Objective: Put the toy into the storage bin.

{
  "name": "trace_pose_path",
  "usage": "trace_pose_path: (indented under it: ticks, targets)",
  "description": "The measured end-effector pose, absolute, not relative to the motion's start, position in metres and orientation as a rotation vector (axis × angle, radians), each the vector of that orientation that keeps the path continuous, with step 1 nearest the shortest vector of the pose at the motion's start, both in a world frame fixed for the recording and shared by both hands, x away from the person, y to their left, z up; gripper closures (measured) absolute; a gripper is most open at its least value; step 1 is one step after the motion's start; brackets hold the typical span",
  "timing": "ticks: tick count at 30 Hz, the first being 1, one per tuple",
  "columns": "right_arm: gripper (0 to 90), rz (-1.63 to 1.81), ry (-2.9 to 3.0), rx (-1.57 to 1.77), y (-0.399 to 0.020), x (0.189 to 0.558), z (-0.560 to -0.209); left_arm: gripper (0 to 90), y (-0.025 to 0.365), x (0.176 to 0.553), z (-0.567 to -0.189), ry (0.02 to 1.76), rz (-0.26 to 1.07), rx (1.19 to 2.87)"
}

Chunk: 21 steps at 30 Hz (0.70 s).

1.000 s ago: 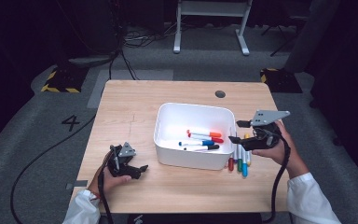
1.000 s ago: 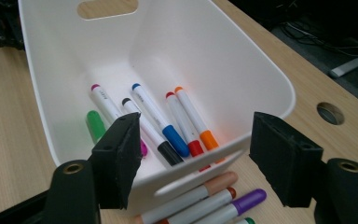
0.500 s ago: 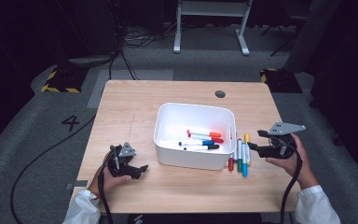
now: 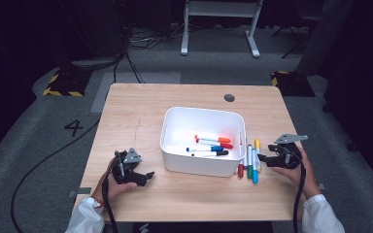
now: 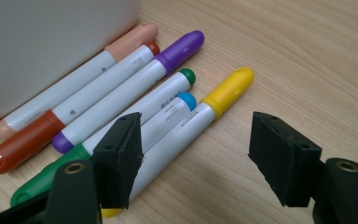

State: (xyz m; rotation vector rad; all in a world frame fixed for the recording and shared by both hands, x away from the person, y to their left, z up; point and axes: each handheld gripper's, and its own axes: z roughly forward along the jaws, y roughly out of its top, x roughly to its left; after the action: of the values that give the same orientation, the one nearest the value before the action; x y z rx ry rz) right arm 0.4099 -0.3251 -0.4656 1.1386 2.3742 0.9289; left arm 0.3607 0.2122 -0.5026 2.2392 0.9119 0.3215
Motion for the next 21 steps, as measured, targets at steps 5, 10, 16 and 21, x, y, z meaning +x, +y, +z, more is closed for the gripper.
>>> trace_pose_path:
  ticks: [5,10,16,21]
  targets:
    - [35.1,0.905,2.393,1.168,-0.326,0.413,-0.475,13.8,0.212,0.361,-0.503,0.912,0.322,2.239]
    - [36.8,0.887,2.379,1.195,-0.329,0.414,-0.477,13.8,0.212,0.361,-0.503,0.911,0.322,2.238]
    - [37.6,0.832,2.367,1.261,-0.341,0.418,-0.484,13.8,0.212,0.361,-0.503,0.911,0.322,2.238]
    - [38.3,0.846,2.323,1.337,-0.356,0.424,-0.485,13.8,0.212,0.361,-0.503,0.911,0.321,2.238]
